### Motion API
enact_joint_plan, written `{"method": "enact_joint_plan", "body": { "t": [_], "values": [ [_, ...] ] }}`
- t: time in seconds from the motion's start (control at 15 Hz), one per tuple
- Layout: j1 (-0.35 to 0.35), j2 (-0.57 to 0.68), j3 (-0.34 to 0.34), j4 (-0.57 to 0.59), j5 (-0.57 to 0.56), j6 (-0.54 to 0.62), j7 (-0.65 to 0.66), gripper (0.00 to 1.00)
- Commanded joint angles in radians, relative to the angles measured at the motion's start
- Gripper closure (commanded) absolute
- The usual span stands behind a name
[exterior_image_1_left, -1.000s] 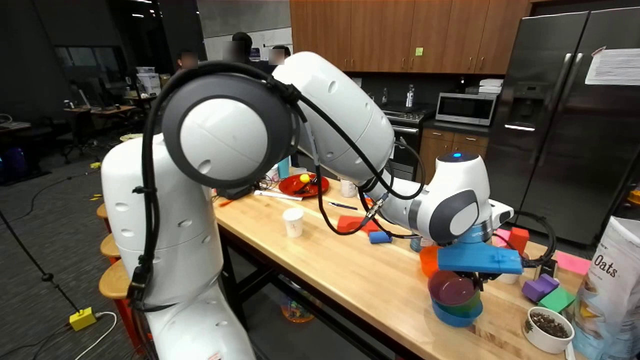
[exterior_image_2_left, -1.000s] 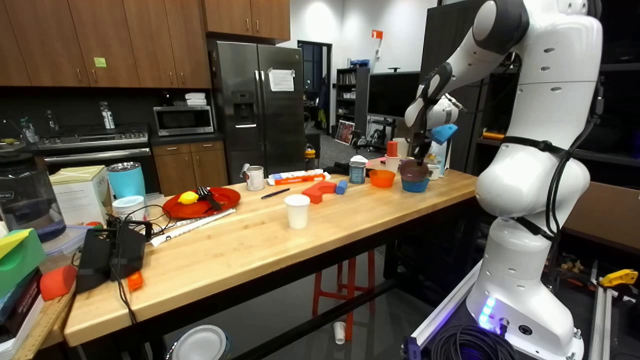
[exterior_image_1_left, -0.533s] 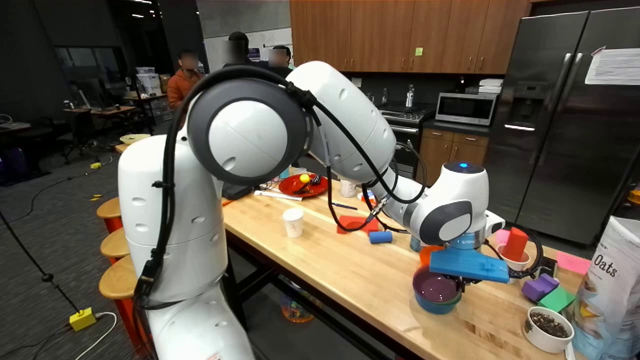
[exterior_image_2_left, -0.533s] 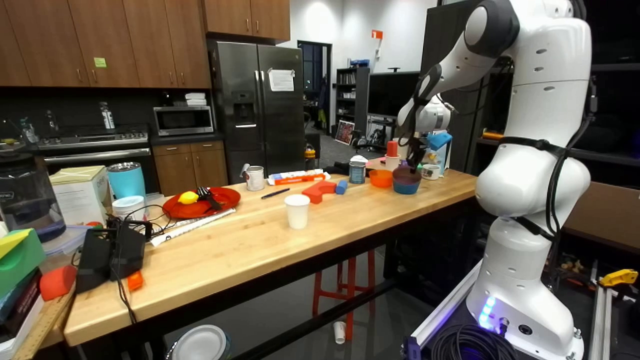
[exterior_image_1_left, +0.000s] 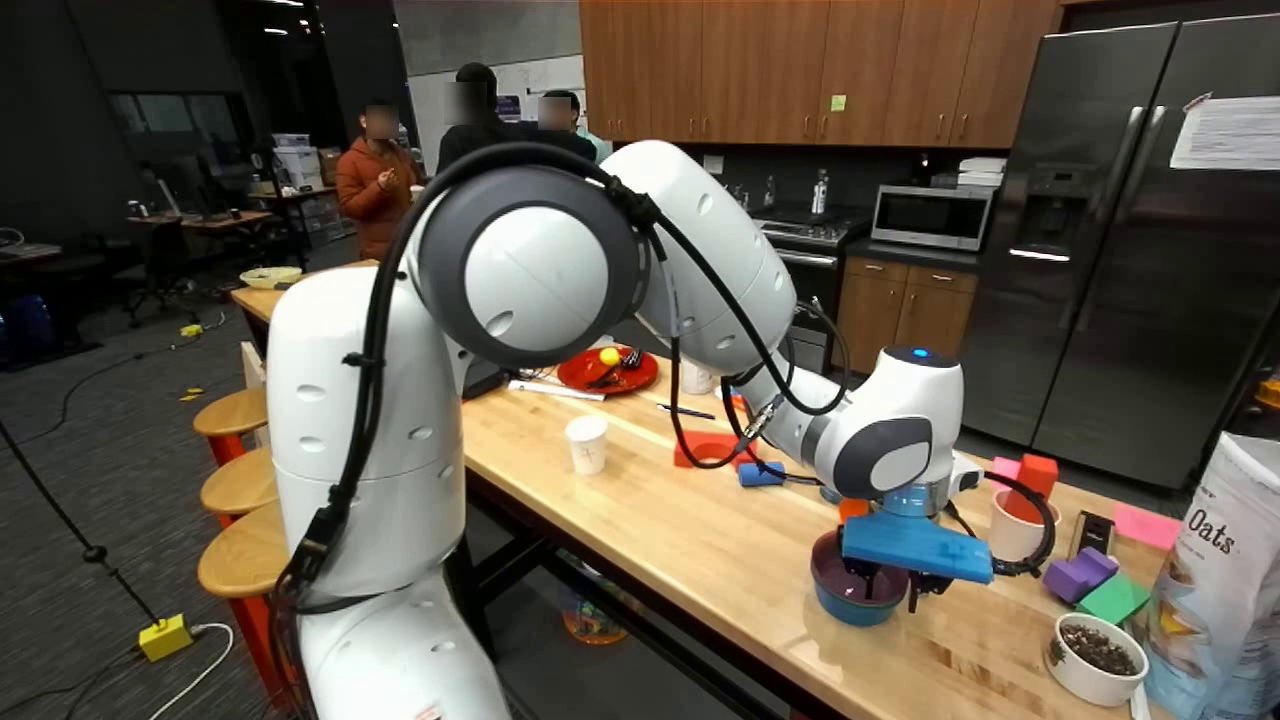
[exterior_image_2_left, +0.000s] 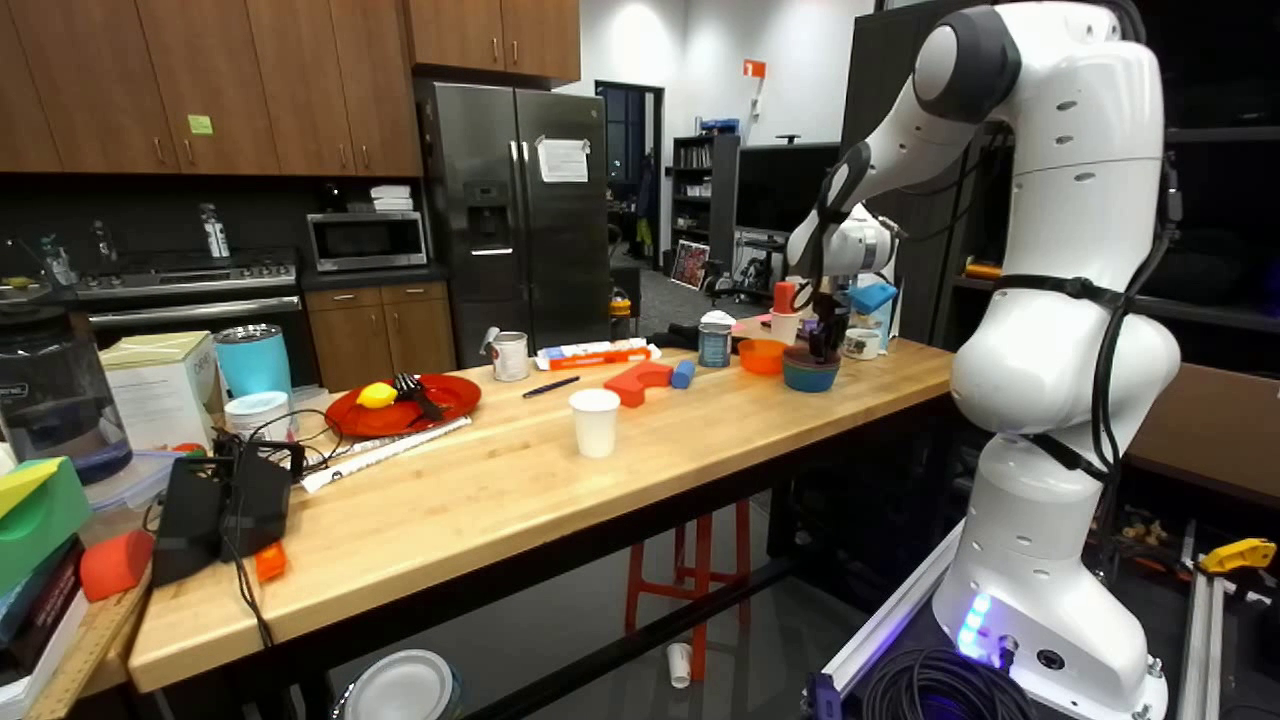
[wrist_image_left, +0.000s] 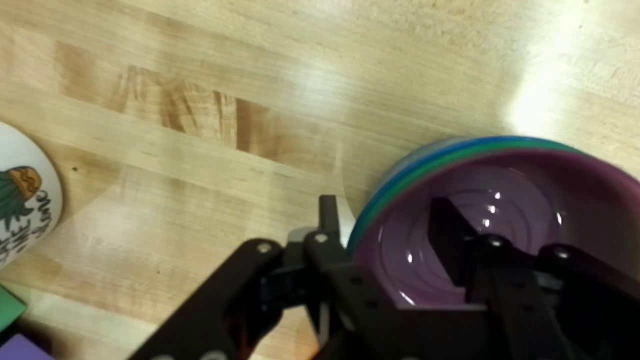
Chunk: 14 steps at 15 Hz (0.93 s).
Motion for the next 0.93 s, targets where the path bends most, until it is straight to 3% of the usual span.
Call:
{"method": "enact_joint_plan", "body": {
  "t": [0.0, 0.2, 0.6, 0.87],
  "values": [
    [-0.007, -0.009, -0.002, 0.006, -0.051, -0.032, 0.031, 0.19],
    [-0.006, -0.029, -0.015, -0.003, -0.114, -0.034, 0.077, 0.01],
    [-0.005, -0.06, -0.021, -0.005, -0.187, -0.047, 0.13, 0.0],
    [-0.001, -0.035, -0.006, 0.019, -0.166, -0.08, 0.109, 0.0]
  ]
}}
